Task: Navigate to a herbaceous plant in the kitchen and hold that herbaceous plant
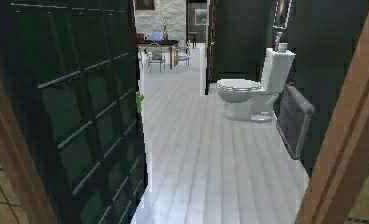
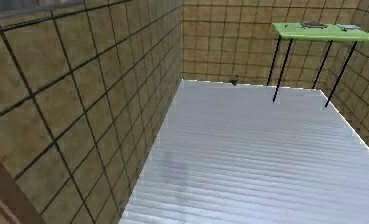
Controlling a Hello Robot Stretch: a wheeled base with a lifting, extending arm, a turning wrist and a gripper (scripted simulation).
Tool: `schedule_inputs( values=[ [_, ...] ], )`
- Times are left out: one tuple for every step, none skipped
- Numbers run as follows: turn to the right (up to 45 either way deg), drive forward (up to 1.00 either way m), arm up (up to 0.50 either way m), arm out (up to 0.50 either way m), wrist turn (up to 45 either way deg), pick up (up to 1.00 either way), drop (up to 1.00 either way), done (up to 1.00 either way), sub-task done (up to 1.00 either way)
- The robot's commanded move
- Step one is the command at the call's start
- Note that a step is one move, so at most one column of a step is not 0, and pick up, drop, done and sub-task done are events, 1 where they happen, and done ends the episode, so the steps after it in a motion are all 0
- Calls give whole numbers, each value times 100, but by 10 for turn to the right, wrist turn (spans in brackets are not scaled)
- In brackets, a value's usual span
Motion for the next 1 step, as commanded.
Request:
schedule_inputs(
  values=[
    [0, 100, 0, 0, 0, 0, 0, 0, 0]
  ],
)
